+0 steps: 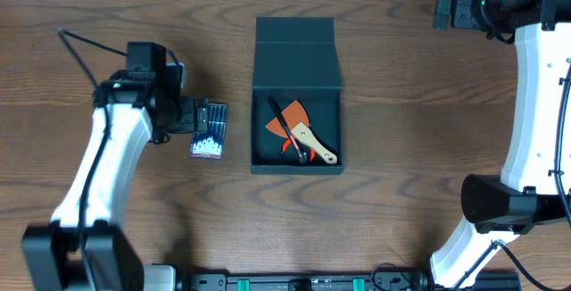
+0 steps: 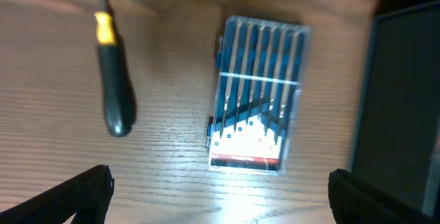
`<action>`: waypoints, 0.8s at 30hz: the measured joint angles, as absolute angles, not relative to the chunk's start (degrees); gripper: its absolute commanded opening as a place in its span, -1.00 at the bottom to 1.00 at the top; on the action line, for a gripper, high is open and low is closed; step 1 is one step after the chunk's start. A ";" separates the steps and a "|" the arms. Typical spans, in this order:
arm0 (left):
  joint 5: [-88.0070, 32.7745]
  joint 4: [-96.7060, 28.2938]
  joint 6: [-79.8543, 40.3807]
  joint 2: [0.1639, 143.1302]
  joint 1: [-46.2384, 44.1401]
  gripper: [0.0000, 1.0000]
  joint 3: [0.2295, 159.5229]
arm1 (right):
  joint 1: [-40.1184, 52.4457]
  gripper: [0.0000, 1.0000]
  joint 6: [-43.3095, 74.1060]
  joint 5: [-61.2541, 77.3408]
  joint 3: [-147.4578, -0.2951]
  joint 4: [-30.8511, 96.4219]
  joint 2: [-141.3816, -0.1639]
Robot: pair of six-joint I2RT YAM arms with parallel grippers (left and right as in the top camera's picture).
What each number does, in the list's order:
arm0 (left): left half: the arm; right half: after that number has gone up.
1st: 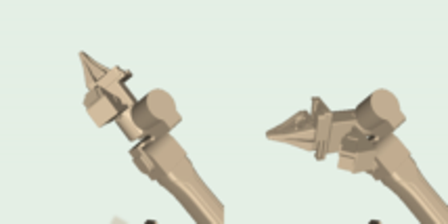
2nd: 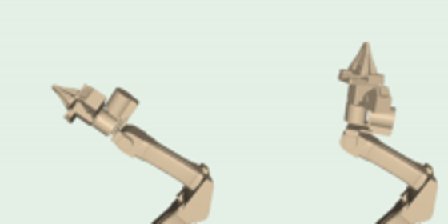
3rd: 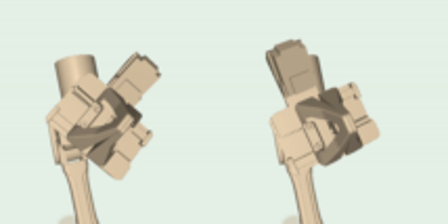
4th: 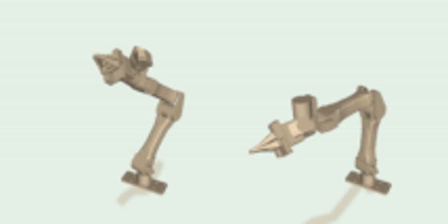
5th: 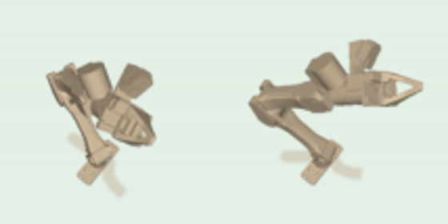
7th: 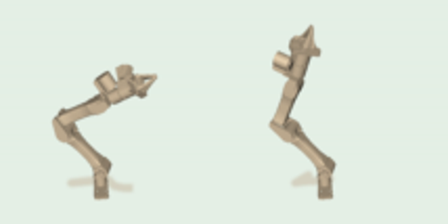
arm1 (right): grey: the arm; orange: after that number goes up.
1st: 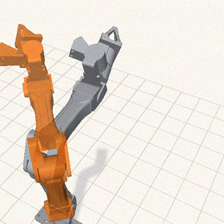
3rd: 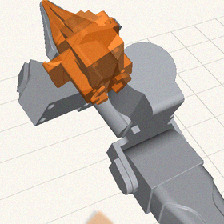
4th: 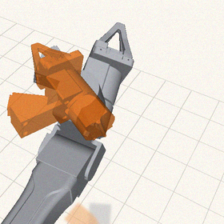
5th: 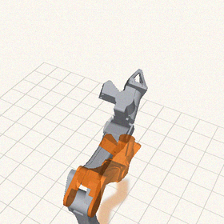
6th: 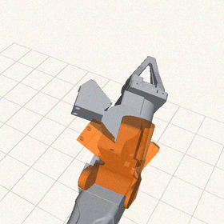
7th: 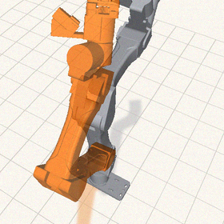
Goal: Pack container
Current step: 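Move the left gripper over the clear screwdriver case, then lower the left gripper and grasp the clear screwdriver case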
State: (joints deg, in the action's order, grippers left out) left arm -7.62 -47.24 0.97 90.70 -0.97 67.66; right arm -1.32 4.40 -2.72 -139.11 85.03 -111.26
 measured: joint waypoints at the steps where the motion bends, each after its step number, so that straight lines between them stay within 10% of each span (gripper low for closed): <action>1: -7.64 -46.96 0.43 92.20 -0.97 0.97 67.66 | -1.32 0.98 4.40 -2.72 -139.11 85.03 -111.26; 24: -0.47 -41.45 -1.67 106.61 -9.54 0.97 67.66 | -1.32 0.99 4.40 -2.72 -139.11 85.03 -111.26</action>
State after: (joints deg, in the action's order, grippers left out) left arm -0.47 -41.45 -1.67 106.61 -9.54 67.66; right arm -1.32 4.40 -2.72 -139.11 85.03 -111.26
